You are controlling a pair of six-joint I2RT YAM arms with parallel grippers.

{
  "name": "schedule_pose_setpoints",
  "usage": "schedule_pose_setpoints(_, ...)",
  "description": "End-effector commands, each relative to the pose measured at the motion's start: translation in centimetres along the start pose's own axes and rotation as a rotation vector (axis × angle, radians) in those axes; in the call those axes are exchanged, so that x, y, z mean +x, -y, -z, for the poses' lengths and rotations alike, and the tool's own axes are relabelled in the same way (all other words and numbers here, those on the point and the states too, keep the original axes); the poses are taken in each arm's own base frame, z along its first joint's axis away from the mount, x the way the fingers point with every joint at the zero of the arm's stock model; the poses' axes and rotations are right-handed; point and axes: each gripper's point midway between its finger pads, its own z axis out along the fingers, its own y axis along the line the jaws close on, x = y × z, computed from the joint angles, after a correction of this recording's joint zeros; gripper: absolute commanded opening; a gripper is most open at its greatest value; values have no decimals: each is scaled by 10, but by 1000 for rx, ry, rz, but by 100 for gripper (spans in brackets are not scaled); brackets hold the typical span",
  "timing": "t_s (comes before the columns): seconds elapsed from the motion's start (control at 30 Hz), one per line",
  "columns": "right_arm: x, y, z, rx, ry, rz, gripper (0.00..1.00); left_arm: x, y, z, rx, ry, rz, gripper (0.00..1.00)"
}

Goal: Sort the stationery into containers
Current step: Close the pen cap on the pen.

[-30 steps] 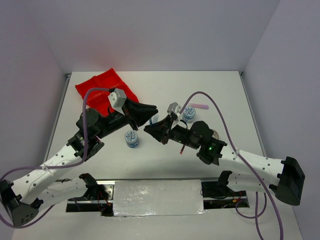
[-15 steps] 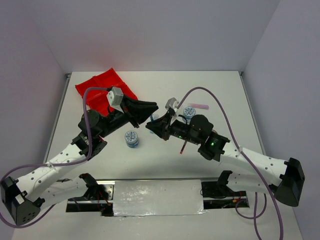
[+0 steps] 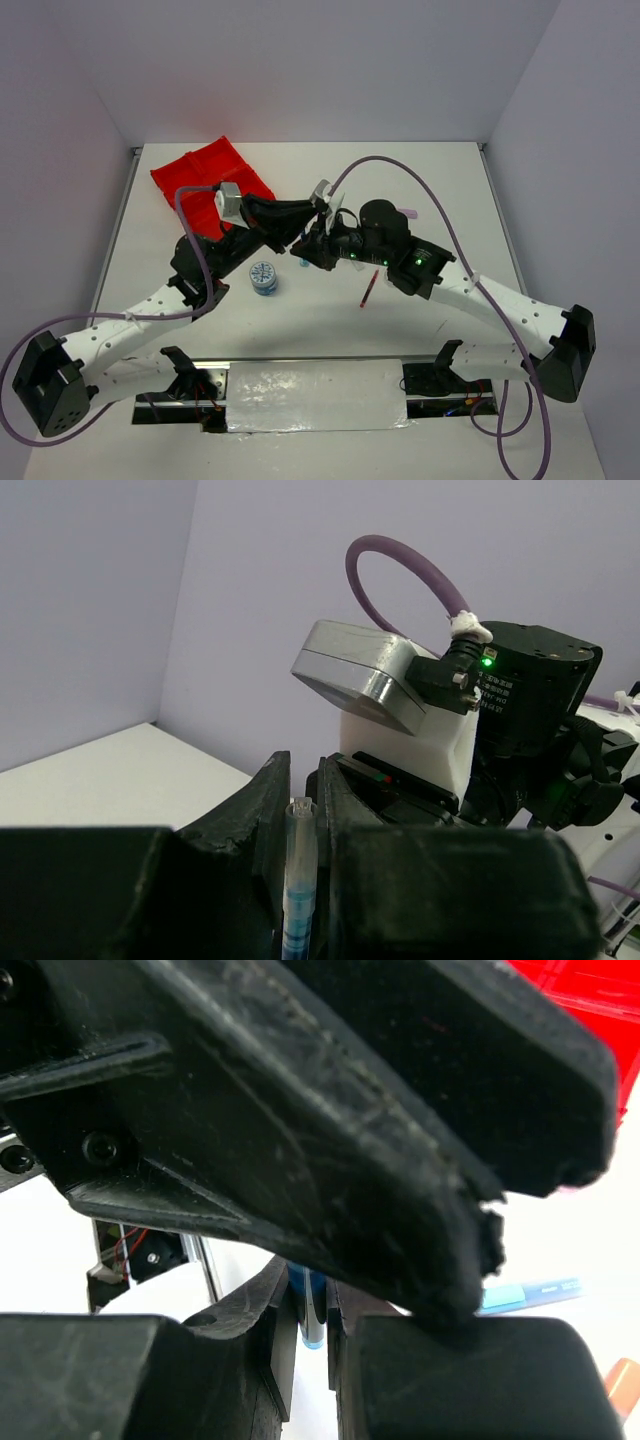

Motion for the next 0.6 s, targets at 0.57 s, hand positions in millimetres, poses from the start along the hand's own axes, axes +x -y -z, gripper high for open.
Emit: schedule_pose_setpoints(0.57, -191, -40, 116, -35, 820, 186, 0, 125, -27, 76, -285, -545, 119, 0)
